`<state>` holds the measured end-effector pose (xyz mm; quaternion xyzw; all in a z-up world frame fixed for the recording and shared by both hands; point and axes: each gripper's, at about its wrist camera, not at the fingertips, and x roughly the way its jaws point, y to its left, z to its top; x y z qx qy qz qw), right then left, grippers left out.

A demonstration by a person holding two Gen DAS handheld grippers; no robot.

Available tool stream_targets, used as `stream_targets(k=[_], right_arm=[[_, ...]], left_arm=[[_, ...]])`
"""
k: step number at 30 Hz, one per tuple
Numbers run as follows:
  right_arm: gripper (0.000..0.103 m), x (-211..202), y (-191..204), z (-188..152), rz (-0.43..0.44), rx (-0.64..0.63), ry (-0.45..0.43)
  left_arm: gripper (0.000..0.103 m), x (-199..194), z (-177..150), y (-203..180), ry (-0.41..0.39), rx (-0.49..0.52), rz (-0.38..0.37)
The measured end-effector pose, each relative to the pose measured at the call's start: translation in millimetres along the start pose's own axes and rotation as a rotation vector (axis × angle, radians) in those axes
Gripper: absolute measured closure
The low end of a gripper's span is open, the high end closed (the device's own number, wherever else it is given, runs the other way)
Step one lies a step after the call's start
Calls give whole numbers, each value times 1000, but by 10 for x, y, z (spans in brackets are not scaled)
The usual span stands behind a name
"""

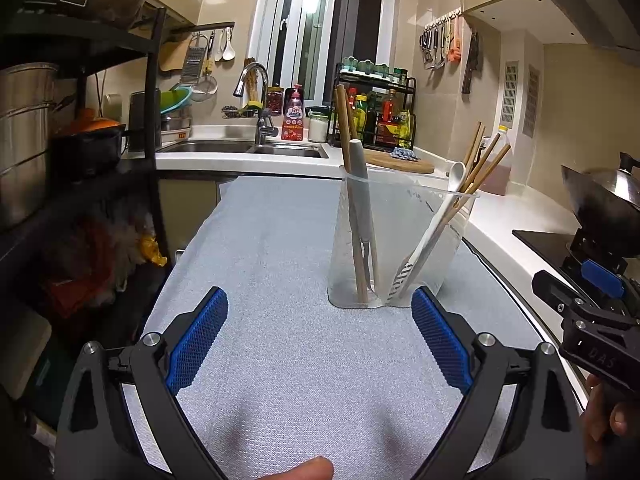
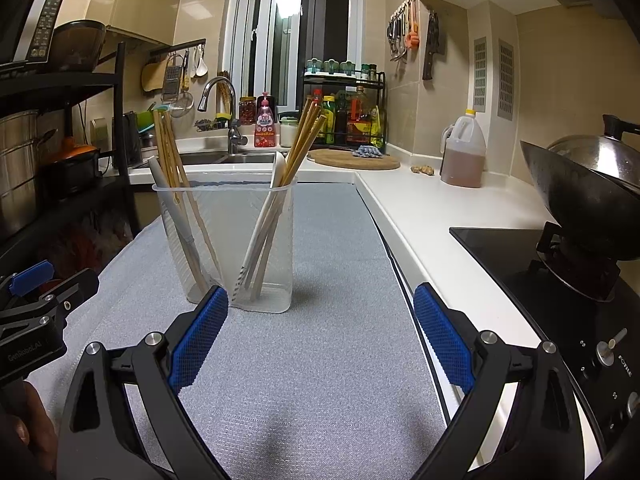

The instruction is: Organize utensils

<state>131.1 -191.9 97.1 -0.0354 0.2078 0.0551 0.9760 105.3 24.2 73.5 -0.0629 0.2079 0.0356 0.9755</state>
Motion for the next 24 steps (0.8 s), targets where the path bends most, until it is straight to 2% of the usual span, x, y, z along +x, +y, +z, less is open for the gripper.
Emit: stream_targets(k=[24], right_arm=[[11, 1, 4, 18, 1, -5, -2]], left_arm=[[13, -2, -4, -11, -15, 13, -6]])
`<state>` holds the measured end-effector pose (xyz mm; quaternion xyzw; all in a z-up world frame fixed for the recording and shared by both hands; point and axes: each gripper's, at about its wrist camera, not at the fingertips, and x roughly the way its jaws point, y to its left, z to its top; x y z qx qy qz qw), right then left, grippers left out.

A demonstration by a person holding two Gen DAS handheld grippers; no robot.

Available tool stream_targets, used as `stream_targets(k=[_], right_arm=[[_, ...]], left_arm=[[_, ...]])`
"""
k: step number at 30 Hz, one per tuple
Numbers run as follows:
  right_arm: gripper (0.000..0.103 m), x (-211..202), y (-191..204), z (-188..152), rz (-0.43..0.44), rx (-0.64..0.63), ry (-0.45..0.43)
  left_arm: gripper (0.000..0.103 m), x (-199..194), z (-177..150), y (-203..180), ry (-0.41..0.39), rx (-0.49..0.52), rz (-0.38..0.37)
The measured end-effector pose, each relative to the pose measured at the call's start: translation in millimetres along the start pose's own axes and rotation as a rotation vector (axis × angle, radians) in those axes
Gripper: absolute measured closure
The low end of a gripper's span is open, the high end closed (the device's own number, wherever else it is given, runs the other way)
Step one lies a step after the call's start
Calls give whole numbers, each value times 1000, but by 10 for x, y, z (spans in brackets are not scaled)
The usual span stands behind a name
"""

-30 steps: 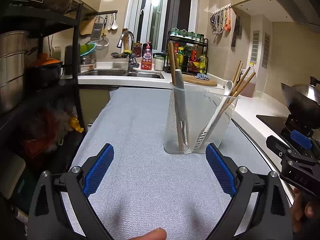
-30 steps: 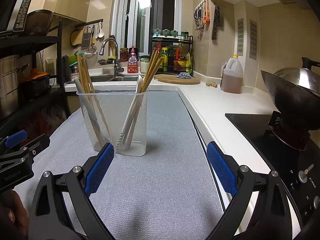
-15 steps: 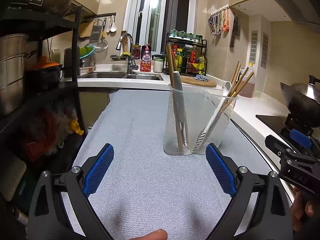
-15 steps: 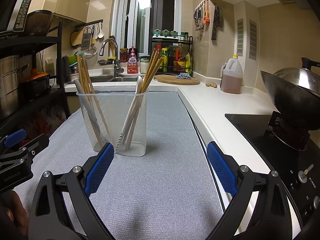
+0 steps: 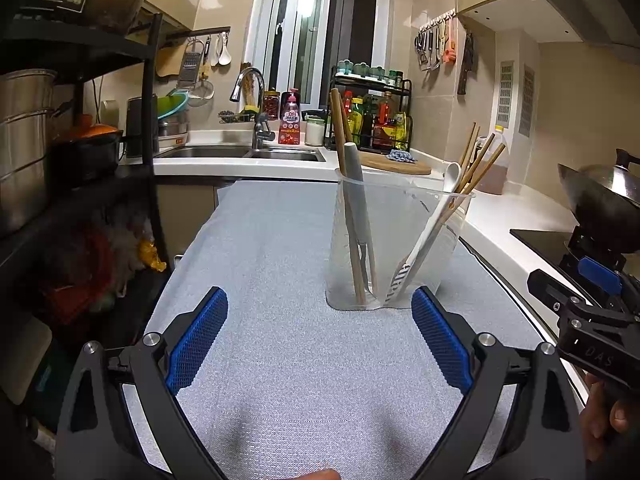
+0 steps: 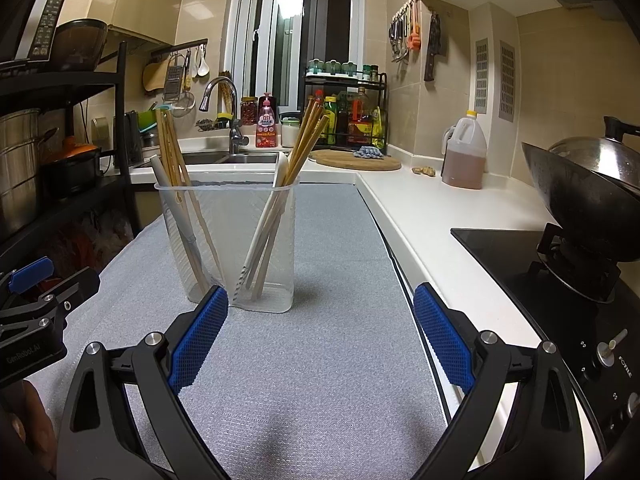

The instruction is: Organize utensils

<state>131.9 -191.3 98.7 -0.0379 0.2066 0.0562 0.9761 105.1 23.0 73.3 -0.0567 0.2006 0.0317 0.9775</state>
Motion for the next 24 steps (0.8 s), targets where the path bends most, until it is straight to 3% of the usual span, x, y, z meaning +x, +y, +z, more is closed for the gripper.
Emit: stream_targets(k=[24], right_arm=[[11, 1, -2, -4, 0, 2, -1]], left_arm=[[8, -2, 7, -6, -8, 5, 8]])
